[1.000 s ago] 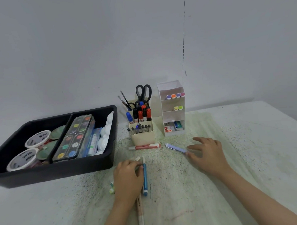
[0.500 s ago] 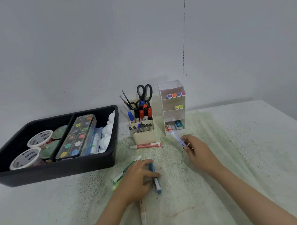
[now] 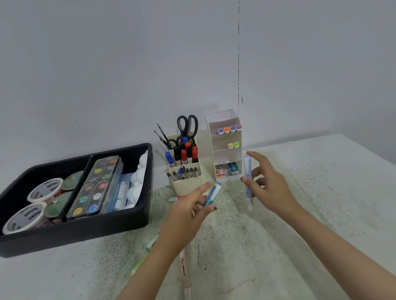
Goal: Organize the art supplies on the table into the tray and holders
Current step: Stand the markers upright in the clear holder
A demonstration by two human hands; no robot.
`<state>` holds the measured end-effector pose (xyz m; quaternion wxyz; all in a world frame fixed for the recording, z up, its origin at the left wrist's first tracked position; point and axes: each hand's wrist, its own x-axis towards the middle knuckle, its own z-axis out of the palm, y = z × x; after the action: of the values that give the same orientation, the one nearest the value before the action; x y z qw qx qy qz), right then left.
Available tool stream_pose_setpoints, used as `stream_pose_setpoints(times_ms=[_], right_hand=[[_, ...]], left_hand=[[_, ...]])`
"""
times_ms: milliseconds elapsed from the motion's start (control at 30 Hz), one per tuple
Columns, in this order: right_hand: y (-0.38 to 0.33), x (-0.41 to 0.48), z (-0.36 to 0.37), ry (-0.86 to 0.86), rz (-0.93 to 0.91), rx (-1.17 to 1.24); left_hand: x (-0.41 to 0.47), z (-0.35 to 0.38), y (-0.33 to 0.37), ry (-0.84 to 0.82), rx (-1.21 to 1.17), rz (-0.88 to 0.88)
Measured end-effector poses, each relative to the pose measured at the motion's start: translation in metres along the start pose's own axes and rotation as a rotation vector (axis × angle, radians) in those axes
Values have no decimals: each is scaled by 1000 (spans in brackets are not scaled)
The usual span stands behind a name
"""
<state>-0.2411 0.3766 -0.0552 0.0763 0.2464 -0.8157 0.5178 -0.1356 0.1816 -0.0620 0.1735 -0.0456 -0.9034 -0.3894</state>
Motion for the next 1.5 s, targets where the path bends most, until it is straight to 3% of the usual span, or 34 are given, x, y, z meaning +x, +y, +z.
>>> stream_pose_setpoints(times_ms=[200,300,467,600,800,900,1033,1500], right_hand=[[-20,21,-5,74,-106,64],[-33,33,-7,127,-167,76],[-57,50,-8,197,-254,192],[-54,61,-4,174,-251,237],[-22,67,3,88,-372,-91],[-10,68,7,119,-488,-351],[1,71,11,184,-539,-517],[6,95,23,164,-429,-660]], left_hand=[[28,-9,29,135,-327,-58],[43,-18,35,155,-354,-64],[58,-27,45,56,-434,-59],[69,-29,44,152,-393,-96],[75,-34,44,318,-355,-81],[76,-36,42,425,-272,-36],[77,-37,45,478,-302,5],[84,-29,42,472,-208,47]])
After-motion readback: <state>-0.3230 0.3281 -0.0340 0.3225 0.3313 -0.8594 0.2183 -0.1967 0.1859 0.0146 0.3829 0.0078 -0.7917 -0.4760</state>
